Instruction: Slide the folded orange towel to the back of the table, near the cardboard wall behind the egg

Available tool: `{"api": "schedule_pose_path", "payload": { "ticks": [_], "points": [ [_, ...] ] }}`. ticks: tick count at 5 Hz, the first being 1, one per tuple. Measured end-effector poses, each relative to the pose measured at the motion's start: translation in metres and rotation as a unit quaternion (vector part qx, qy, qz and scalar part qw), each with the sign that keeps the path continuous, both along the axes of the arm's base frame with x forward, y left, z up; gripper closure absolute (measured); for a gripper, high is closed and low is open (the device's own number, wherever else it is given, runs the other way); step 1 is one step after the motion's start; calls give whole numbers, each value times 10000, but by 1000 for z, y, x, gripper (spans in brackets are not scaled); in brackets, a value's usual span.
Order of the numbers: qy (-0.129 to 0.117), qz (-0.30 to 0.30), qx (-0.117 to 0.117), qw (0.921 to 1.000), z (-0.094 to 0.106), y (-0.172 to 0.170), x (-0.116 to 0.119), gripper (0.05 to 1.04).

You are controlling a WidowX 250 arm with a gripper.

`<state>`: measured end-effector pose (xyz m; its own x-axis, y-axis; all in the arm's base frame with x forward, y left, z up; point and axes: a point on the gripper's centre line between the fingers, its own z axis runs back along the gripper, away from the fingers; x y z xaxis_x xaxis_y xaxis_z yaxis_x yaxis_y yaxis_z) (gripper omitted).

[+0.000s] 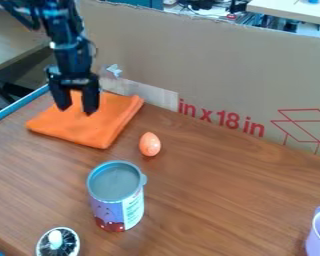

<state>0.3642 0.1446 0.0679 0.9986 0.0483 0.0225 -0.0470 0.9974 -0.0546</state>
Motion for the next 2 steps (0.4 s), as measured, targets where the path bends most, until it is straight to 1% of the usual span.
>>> {"api": "schedule_pose_path", "payload": {
  "ticks": [1, 2],
  "points": [
    [83, 138, 488, 9987, 29, 5, -12, 83],
    [302, 58, 743, 9968, 54, -4, -31, 83]
  ]
}}
